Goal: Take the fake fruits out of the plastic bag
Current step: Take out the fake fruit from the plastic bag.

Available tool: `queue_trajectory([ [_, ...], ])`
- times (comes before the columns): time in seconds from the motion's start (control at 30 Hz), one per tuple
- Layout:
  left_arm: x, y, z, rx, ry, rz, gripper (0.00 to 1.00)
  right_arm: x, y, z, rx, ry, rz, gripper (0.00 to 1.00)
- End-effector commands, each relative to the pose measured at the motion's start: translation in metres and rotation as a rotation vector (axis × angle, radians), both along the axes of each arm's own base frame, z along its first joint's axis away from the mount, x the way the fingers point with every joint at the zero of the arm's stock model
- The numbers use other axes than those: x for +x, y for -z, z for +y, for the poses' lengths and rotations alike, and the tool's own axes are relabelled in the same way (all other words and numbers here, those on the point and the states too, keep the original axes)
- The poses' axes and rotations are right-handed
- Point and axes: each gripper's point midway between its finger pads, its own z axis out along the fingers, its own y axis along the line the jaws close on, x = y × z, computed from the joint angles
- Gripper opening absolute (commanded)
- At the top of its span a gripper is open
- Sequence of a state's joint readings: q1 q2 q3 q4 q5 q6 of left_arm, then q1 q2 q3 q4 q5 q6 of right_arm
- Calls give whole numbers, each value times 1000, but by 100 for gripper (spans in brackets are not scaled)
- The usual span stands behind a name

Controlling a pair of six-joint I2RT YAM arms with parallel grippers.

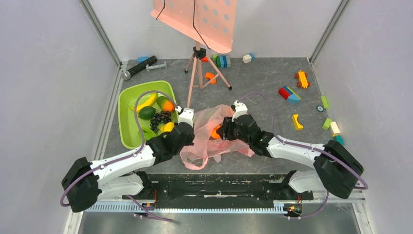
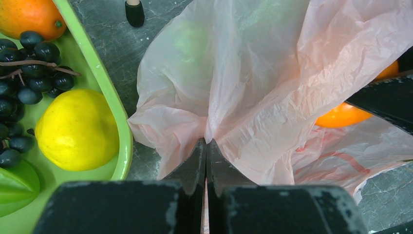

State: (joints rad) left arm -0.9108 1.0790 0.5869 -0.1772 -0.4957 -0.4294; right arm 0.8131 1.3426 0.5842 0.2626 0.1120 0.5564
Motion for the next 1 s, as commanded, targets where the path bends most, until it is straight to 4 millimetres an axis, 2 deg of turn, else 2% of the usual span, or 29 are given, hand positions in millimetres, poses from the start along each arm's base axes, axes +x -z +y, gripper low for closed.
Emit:
queue_trajectory([
  [0.0,7,-14,-1,-64,-54,-32,2,-9,3,-23,-136,-36,-16,42],
  [0.27,6,-17,-1,-83,-59,-36,2,-43,-6,-34,-203,-200,4,43],
  [0.5,-2,-12,2,-146,-70,-30,3,-57,-46,-28,-135,-282,-36,43],
  [0.57,-6,-19,4,-180,-70,-30,8,-56,-62,-23,-103,-286,-55,43],
  [0.67,-11,-40,7,-242,-67,-54,17,-53,-85,-11,-45,-302,-80,43],
  [0.8,-19,-63,14,-305,-60,-85,21,-49,-116,8,43,-339,-117,42],
  [0.83,-20,-65,17,-310,-66,-89,25,-50,-123,13,70,-353,-122,42],
  [0.9,-24,-70,23,-315,-76,-90,37,-49,-136,24,116,-378,-136,42],
  [0.97,-27,-77,27,-334,-78,-99,40,-48,-146,34,152,-403,-138,42],
])
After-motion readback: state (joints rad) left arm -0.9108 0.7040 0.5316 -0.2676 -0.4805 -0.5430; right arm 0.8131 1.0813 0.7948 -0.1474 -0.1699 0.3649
